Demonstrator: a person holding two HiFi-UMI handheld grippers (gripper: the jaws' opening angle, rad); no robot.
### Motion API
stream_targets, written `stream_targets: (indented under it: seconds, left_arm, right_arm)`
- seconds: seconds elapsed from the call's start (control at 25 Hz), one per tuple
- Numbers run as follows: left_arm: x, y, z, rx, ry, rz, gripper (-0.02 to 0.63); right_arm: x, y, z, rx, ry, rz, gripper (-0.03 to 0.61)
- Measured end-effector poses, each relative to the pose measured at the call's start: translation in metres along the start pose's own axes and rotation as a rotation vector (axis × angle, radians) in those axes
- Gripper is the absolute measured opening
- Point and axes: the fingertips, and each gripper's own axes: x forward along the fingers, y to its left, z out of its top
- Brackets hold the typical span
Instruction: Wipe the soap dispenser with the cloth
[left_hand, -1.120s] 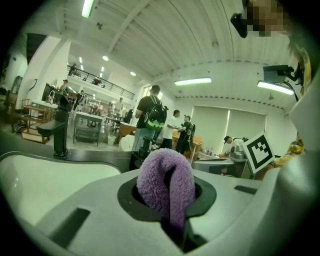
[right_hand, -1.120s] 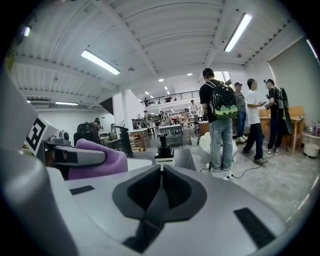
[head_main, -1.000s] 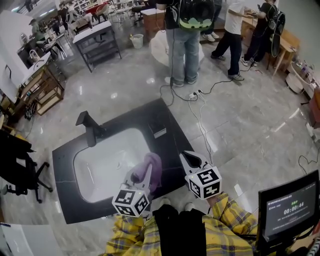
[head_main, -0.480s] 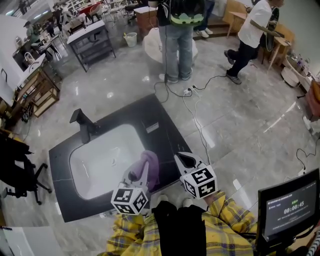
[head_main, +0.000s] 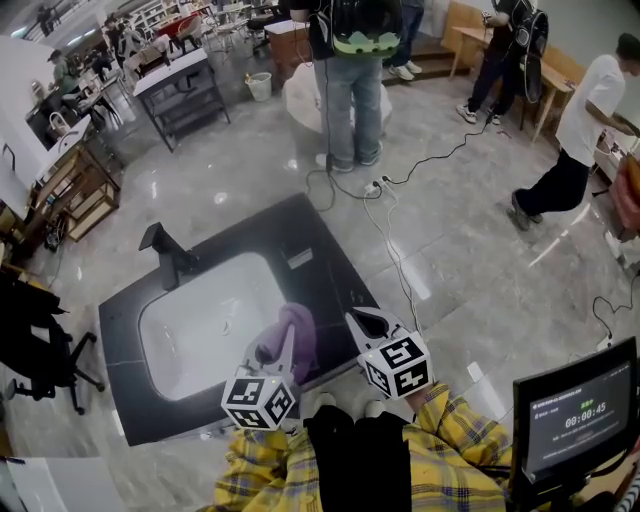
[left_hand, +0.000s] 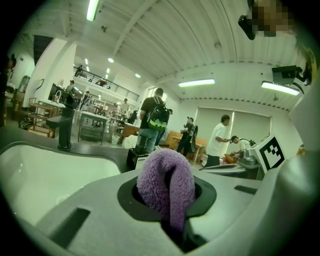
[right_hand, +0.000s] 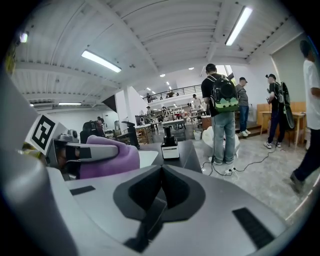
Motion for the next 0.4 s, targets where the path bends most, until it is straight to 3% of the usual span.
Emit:
stream_targets:
  seconds: [0.4]
  left_arm:
    - [-0.0042, 0.0026, 0.0, -0.001, -0.005, 0.006, 0.043]
  right_arm:
    - [0.0016, 0.0077, -0.0009, -0.002, 0.001, 0.015, 0.006]
